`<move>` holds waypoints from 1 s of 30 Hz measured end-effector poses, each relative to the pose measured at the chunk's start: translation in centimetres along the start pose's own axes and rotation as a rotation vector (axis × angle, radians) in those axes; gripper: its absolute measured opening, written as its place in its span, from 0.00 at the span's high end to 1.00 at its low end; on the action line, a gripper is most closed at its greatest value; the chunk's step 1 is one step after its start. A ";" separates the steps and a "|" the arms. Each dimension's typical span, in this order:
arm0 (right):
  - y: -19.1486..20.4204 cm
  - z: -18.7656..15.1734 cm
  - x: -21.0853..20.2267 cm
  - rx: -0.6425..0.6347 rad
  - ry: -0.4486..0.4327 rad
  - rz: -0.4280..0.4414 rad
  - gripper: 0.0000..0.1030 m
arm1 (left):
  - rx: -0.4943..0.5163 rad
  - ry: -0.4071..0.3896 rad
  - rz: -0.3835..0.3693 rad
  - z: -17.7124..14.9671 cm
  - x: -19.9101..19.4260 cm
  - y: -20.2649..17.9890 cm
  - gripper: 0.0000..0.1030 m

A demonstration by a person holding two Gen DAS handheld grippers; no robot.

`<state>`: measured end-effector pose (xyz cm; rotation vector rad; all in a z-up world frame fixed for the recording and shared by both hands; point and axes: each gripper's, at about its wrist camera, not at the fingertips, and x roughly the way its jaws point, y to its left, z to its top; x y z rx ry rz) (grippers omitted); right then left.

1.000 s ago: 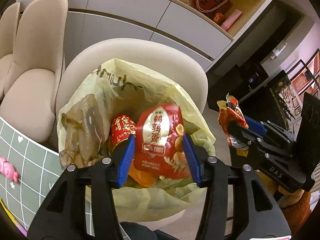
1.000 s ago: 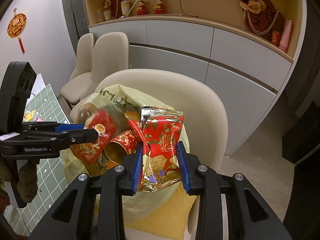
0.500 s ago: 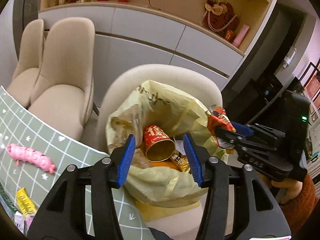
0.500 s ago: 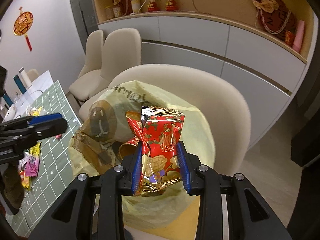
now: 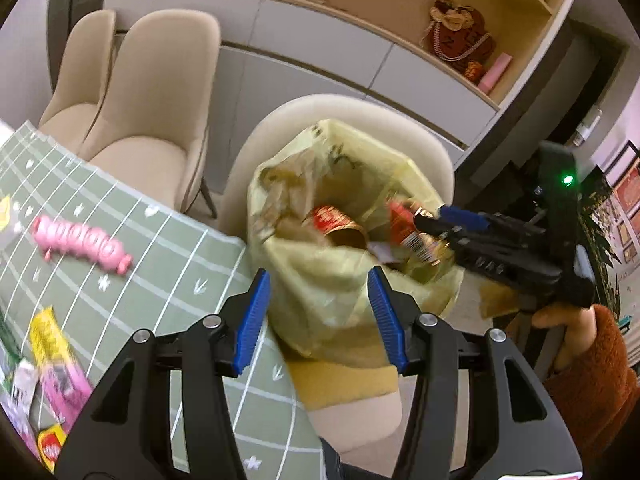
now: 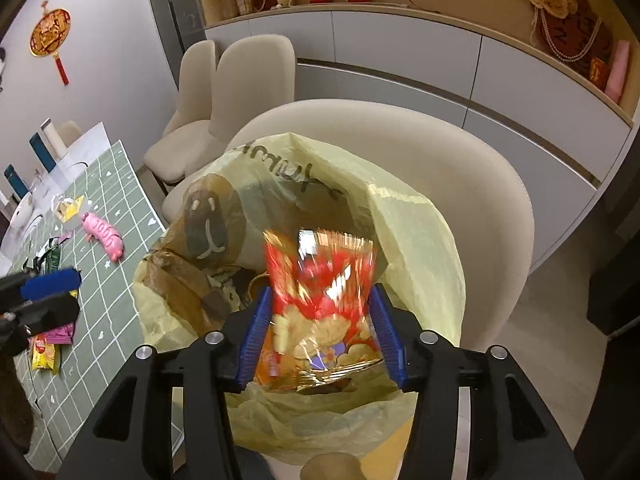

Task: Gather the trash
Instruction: 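Lower the red-gold packet into the trash bag and open the right tool, then move back to the table and grasp the pink-yellow wrapper with the right tool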

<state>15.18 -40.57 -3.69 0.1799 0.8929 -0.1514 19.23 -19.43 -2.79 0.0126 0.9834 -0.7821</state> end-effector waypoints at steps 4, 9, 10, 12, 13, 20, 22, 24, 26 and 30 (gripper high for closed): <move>0.8 -0.2 -1.3 -0.012 -0.028 0.011 0.52 | -0.030 -0.017 0.057 -1.7 -1.7 2.1 0.53; 2.5 -0.8 -3.1 -0.031 -0.066 0.042 0.52 | -0.095 -0.064 0.177 -4.4 -5.2 5.7 0.53; 2.9 -1.1 -3.5 -0.033 -0.073 0.055 0.52 | -0.107 -0.070 0.200 -5.0 -5.9 6.4 0.53; 4.3 -1.6 -4.2 -0.051 -0.089 0.095 0.52 | -0.135 -0.075 0.255 -6.8 -7.4 8.1 0.53; 5.2 -2.1 -4.6 -0.066 -0.100 0.116 0.52 | -0.152 -0.071 0.278 -7.7 -8.1 9.0 0.53; 11.2 -4.6 -4.0 -0.148 -0.081 0.228 0.47 | -0.272 -0.065 0.447 -13.6 -12.9 14.8 0.50; 12.7 -5.1 -3.7 -0.174 -0.063 0.244 0.47 | -0.297 -0.076 0.503 -15.2 -14.4 16.1 0.50; 14.4 -5.7 -3.3 -0.206 -0.047 0.274 0.47 | -0.321 -0.084 0.538 -16.4 -15.4 17.4 0.50; 15.9 -6.3 -3.1 -0.237 -0.045 0.292 0.47 | -0.353 -0.085 0.569 -17.6 -16.2 18.9 0.50; 18.3 -7.1 -2.6 -0.278 -0.032 0.322 0.47 | -0.420 -0.083 0.610 -19.4 -17.1 21.2 0.50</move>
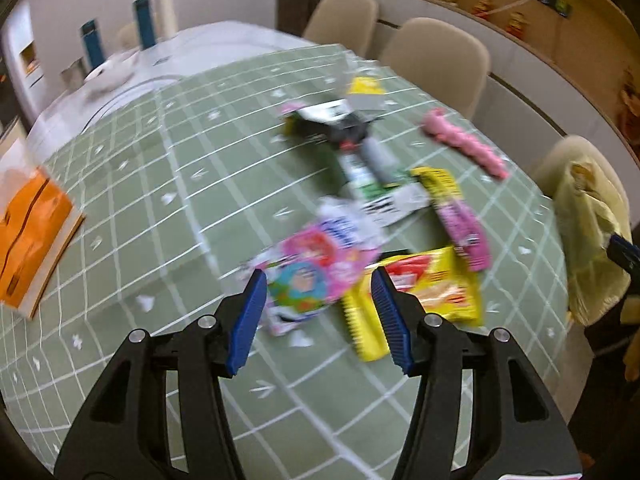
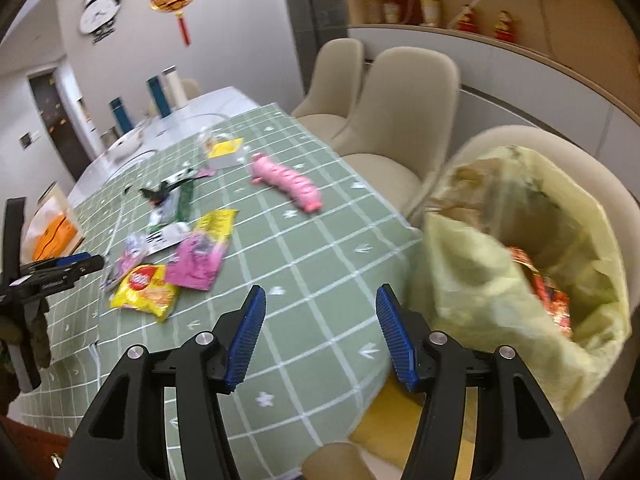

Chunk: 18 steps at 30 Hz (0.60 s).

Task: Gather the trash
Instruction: 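Move back to the table and grasp the pink-yellow wrapper with the right tool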

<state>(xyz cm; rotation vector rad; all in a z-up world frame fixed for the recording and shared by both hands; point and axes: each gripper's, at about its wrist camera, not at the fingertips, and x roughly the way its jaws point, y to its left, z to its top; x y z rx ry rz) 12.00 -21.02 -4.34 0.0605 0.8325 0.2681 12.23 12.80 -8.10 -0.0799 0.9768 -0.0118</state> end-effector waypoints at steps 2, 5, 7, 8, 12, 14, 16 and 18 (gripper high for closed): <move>0.9 0.0 1.1 -0.013 0.029 0.002 0.47 | -0.056 0.009 0.004 -0.4 0.1 1.2 0.50; 3.1 -0.3 3.1 -0.057 0.076 0.067 0.47 | -0.104 0.016 0.008 -1.0 0.1 2.5 0.50; 4.8 -0.5 4.2 -0.102 0.093 0.085 0.47 | -0.110 0.015 0.013 -1.2 0.1 2.9 0.50; 5.8 -0.5 4.8 -0.129 0.101 0.096 0.47 | -0.111 0.016 0.012 -1.3 0.0 3.2 0.50; 9.1 0.4 7.1 -0.212 0.095 0.136 0.47 | -0.118 0.011 -0.022 -1.4 -0.1 3.8 0.50; 9.7 1.5 8.1 -0.203 0.074 0.161 0.47 | -0.126 0.001 -0.045 -1.5 -0.4 4.0 0.50; 10.0 2.9 9.4 -0.160 0.058 0.190 0.47 | -0.134 0.000 -0.049 -1.7 -0.6 4.1 0.50; 10.5 4.3 11.1 -0.122 0.058 0.201 0.47 | -0.139 0.003 -0.046 -1.8 -0.6 4.4 0.50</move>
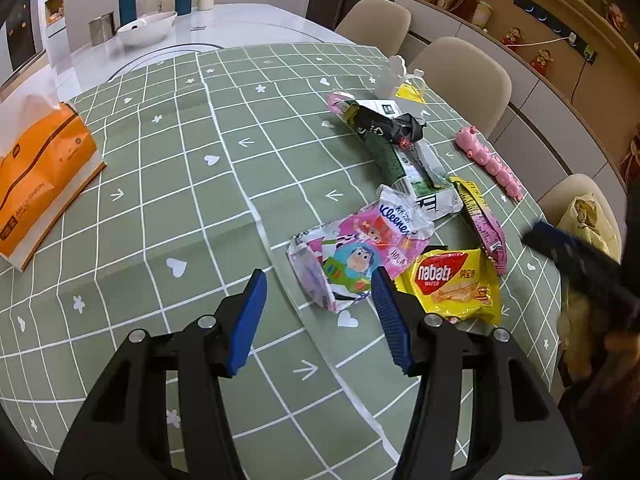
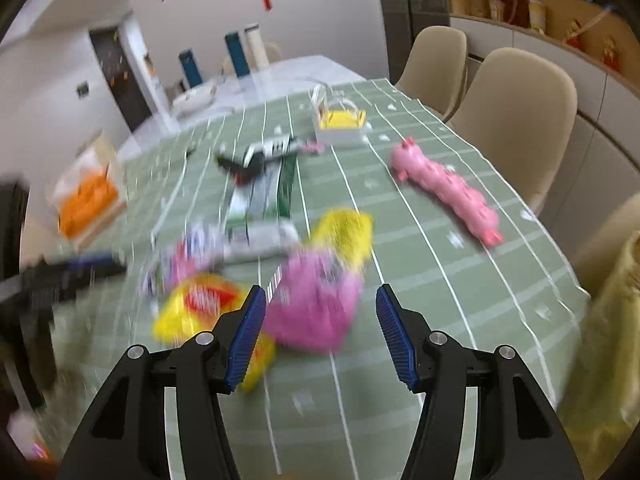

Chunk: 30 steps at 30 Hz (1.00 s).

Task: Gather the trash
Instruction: 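Move back to the table and grasp the pink-yellow wrapper with the right tool, then grasp the pink tissue pack with the left tool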

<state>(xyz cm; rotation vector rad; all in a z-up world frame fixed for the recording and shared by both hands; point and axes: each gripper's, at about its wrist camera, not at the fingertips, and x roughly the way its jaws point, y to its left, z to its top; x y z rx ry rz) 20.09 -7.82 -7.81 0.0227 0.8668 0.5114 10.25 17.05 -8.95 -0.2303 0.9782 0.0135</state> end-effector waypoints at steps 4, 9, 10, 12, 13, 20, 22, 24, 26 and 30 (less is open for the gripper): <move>0.2 1.1 3.2 -0.026 0.059 -0.057 0.53 | -0.007 0.015 -0.009 -0.2 0.5 0.2 0.50; -1.4 -0.8 3.9 0.002 0.124 0.006 0.66 | 0.026 0.023 -0.068 0.3 1.5 -0.3 0.50; -1.7 -1.2 3.5 0.009 0.122 0.023 0.67 | 0.042 0.021 -0.070 0.5 1.7 -0.5 0.50; -2.2 -1.8 2.6 0.016 0.136 0.046 0.71 | 0.084 0.014 -0.073 1.1 2.2 -1.1 0.50; -2.5 -2.2 2.0 0.017 0.143 0.040 0.71 | 0.102 0.011 -0.074 1.5 2.5 -1.4 0.50; -3.6 -4.9 -2.0 0.032 0.119 -0.023 0.71 | 0.095 0.036 -0.059 3.3 5.5 -2.1 0.50; -3.9 -5.5 -3.0 0.038 0.110 -0.041 0.71 | 0.090 0.057 -0.065 2.9 5.9 -2.4 0.50; -4.2 -6.3 -4.0 0.042 0.106 -0.060 0.71 | 0.083 0.082 -0.098 2.3 5.9 -2.9 0.50; -4.6 -7.1 -4.5 0.052 0.121 -0.065 0.71 | 0.071 0.116 -0.153 1.5 5.9 -3.5 0.50; -4.8 -8.7 -5.1 0.066 0.131 -0.078 0.71 | 0.066 0.153 -0.237 -0.1 5.2 -4.5 0.49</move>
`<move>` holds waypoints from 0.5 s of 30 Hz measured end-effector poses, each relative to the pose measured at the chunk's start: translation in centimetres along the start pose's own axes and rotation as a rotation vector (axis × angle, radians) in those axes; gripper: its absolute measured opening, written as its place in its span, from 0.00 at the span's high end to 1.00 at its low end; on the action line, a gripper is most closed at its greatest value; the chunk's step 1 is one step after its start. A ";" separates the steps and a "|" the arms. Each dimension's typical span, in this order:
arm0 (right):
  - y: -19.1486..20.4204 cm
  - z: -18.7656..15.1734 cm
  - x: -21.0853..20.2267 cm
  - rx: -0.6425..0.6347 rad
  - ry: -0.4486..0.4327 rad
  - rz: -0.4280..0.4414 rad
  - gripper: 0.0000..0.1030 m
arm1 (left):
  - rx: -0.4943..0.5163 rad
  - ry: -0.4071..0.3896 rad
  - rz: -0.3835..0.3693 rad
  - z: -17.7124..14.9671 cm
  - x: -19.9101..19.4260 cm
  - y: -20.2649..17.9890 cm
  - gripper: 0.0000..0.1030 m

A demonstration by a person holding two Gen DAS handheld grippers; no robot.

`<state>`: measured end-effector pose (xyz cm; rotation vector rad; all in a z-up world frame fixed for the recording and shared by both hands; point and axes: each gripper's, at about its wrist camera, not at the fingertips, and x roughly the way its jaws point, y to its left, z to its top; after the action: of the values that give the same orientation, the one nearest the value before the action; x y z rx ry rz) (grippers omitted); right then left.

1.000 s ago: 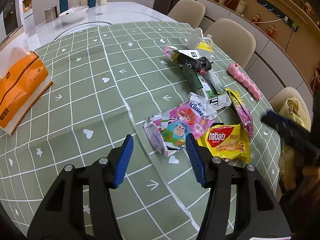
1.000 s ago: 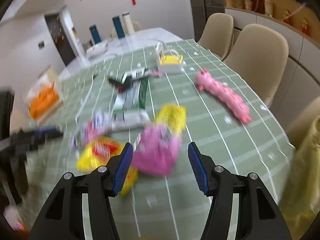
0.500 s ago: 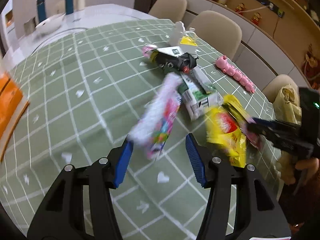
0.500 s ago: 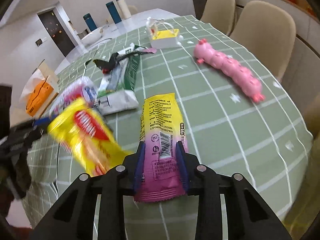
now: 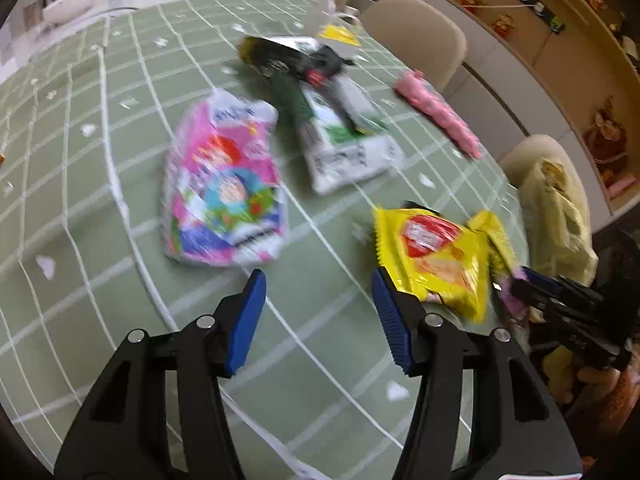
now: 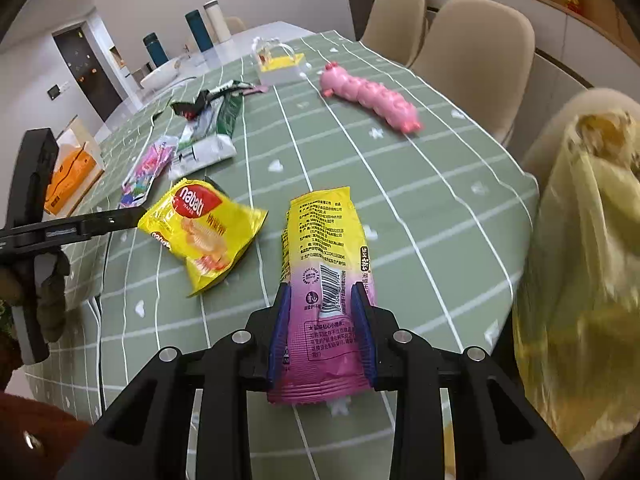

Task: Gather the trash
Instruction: 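Grasp the pink tissue pack with the left tool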

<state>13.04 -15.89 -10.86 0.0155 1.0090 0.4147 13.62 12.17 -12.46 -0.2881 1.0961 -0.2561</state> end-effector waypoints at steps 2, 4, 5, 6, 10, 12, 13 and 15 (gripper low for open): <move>0.0 -0.5 -0.3 0.012 -0.003 0.002 0.71 | 0.023 -0.009 -0.033 -0.4 -0.7 -0.4 0.49; 0.1 -0.8 -0.6 0.012 -0.009 0.000 0.71 | 0.071 -0.034 -0.014 -0.5 -1.4 -0.7 0.49; 0.1 -0.9 -0.8 0.010 -0.013 -0.003 0.71 | 0.105 -0.047 0.012 -0.5 -1.7 -0.8 0.49; 0.2 -0.9 -0.9 0.008 -0.020 -0.006 0.71 | 0.133 -0.055 0.033 -0.4 -1.9 -1.0 0.49; 0.0 -1.0 -1.8 0.020 -0.048 0.006 0.71 | 0.259 -0.083 0.116 0.3 -2.1 -1.5 0.49; 0.0 -1.0 -2.3 0.024 -0.061 0.004 0.71 | 0.253 -0.103 0.148 1.3 -2.3 -0.7 0.49; 0.0 -1.1 -2.5 0.025 -0.069 0.004 0.71 | 0.198 -0.122 0.159 2.1 -2.4 0.2 0.49; -0.2 -1.2 -2.6 0.029 -0.076 0.006 0.71 | 0.098 -0.148 0.183 3.3 -2.5 1.9 0.49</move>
<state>10.93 -17.14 -9.37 0.0602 0.9403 0.4023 15.62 15.15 -9.66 -0.1160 0.9539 -0.1225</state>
